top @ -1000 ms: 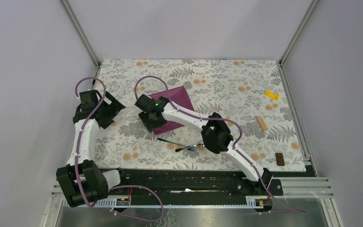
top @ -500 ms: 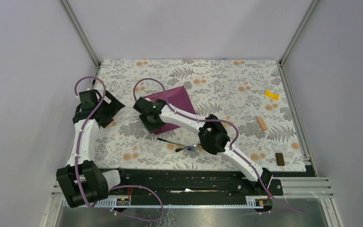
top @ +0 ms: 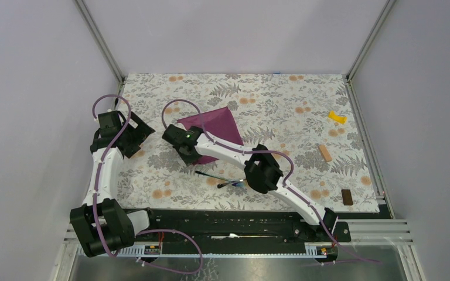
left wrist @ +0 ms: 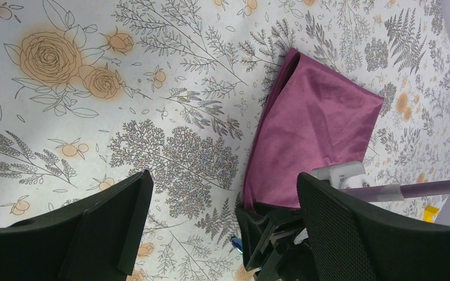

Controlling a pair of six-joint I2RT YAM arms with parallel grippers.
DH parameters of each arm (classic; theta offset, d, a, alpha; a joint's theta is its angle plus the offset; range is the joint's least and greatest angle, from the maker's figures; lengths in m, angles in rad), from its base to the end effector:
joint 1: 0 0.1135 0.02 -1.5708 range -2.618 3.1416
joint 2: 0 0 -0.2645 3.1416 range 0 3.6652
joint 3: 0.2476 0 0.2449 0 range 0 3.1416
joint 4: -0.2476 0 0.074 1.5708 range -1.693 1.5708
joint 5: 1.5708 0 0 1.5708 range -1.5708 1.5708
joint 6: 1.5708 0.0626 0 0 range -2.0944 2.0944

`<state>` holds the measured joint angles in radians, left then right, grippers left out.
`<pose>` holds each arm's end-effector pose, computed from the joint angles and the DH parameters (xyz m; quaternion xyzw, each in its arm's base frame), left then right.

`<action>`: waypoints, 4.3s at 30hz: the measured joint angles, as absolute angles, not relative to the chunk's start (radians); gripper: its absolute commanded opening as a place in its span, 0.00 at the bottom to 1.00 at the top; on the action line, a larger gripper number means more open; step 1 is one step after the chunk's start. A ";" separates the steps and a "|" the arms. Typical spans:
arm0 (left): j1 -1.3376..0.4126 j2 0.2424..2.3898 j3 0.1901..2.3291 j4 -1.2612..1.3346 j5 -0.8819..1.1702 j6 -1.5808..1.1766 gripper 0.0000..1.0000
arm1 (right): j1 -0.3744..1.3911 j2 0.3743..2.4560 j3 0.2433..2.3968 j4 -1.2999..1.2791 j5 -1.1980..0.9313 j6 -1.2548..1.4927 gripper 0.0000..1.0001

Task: Fold the napkin into a case and place the utensils inside
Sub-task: Pick up the lower triangle-folded napkin from the center of the board, then fold the lower triangle-folded napkin at the center of the board.

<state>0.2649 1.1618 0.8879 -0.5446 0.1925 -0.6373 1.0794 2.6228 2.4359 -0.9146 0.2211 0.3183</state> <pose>0.2465 0.0545 0.2509 -0.3718 0.8486 -0.1555 0.3428 0.2741 0.4831 0.1390 -0.3352 0.9070 0.0665 0.2459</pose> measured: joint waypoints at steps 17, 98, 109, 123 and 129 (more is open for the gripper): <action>0.268 1.202 0.807 -0.411 0.395 -0.639 0.99 | 1.042 2.514 2.233 -0.760 0.168 0.288 0.00; -0.341 1.924 1.483 -0.576 -0.316 -0.780 0.00 | 0.642 1.983 1.022 0.424 -0.710 0.671 0.00; -0.433 2.121 1.701 -0.770 -0.484 -0.849 0.00 | 0.591 1.983 0.947 0.484 -0.720 0.731 0.00; -0.488 2.239 1.808 -0.786 -0.480 -0.844 0.02 | 0.591 1.982 0.935 0.434 -0.715 0.714 0.06; -0.492 2.260 1.814 -0.784 -0.463 -0.834 0.03 | 0.591 1.970 0.935 0.369 -0.678 0.677 0.23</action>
